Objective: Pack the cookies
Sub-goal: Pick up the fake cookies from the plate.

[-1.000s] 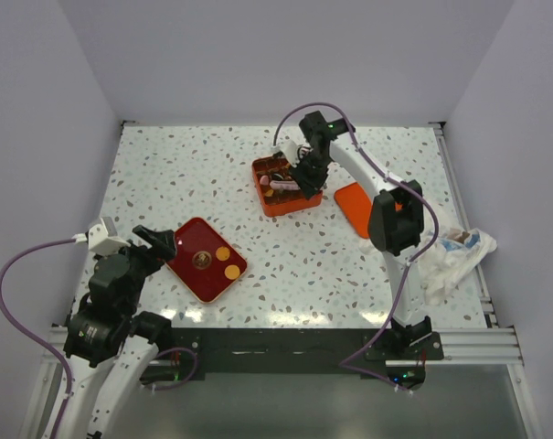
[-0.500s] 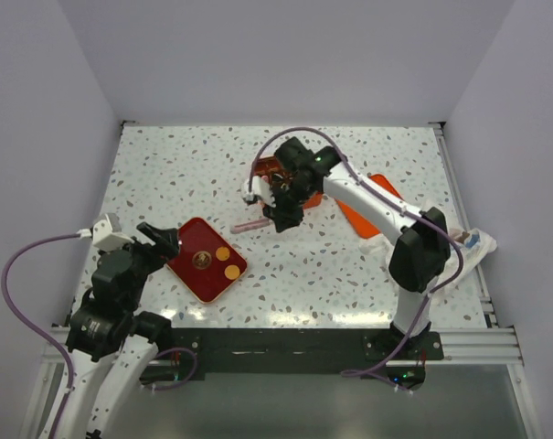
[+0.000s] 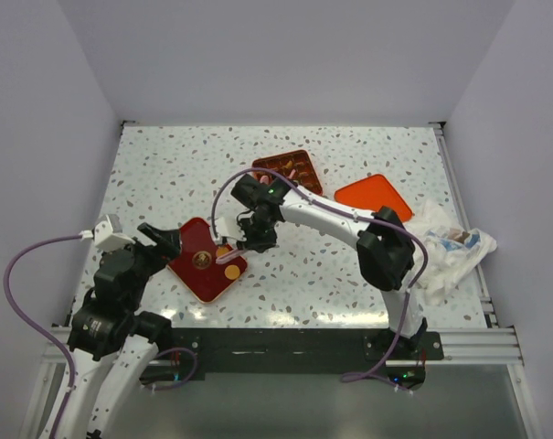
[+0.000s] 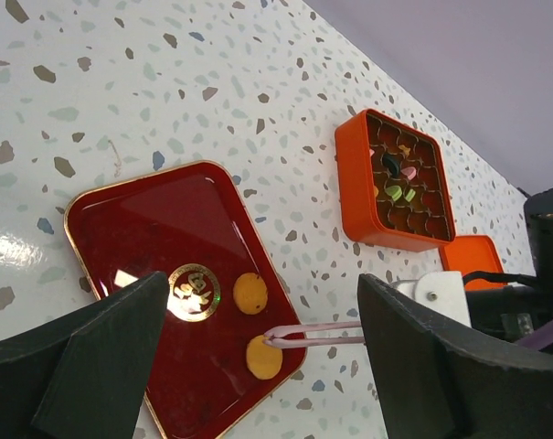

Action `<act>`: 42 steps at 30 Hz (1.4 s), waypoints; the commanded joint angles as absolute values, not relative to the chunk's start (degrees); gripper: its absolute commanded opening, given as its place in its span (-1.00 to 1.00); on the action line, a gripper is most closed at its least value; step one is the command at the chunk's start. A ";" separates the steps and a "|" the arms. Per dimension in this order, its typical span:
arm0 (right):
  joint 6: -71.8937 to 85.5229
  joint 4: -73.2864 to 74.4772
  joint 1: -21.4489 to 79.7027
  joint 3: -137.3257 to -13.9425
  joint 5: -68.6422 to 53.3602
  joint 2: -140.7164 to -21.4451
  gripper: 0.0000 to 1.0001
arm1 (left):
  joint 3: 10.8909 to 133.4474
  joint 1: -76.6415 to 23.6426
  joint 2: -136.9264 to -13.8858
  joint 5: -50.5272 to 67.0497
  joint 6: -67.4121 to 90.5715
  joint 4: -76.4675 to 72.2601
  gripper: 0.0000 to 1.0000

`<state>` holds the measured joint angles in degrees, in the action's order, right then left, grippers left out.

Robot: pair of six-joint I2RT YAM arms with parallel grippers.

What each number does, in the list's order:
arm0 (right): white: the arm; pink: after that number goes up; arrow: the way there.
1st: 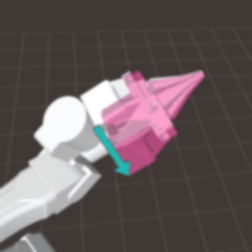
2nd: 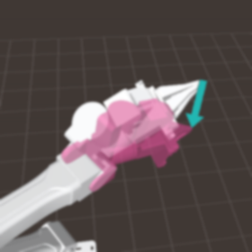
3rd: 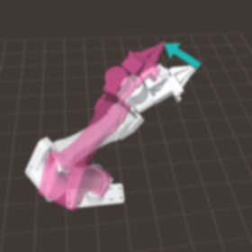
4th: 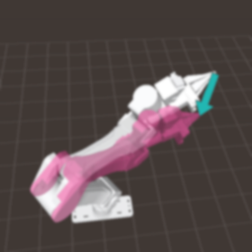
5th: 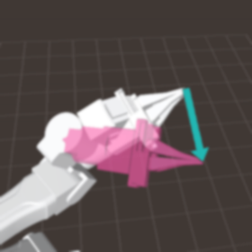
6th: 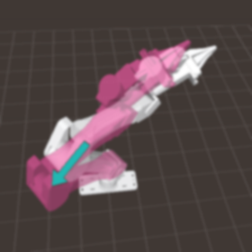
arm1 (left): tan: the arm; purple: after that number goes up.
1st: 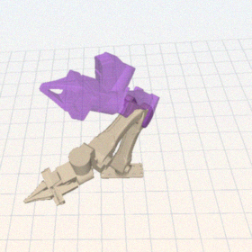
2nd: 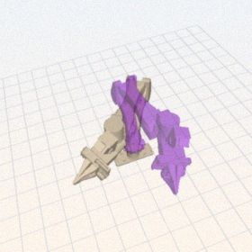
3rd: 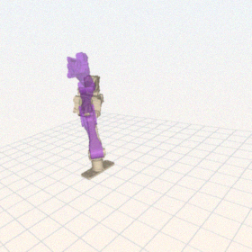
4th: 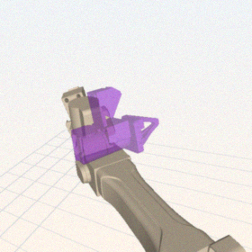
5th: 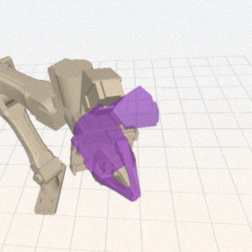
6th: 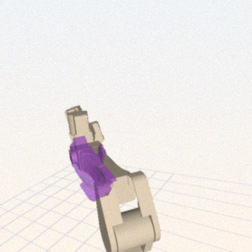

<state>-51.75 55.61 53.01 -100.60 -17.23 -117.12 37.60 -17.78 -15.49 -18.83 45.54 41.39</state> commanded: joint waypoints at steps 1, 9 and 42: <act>-50.54 53.35 54.14 -104.50 -10.47 -118.21 -0.52 | 37.53 -18.02 -16.61 -19.25 47.46 41.39 0.79; -48.69 53.26 55.02 -106.52 -5.02 -120.41 -0.39 | 38.14 -18.02 -17.32 -20.21 48.86 43.42 0.78; -51.42 65.74 58.27 -119.00 4.13 -128.50 -0.20 | 40.87 -18.02 -16.35 -27.33 50.27 48.52 0.77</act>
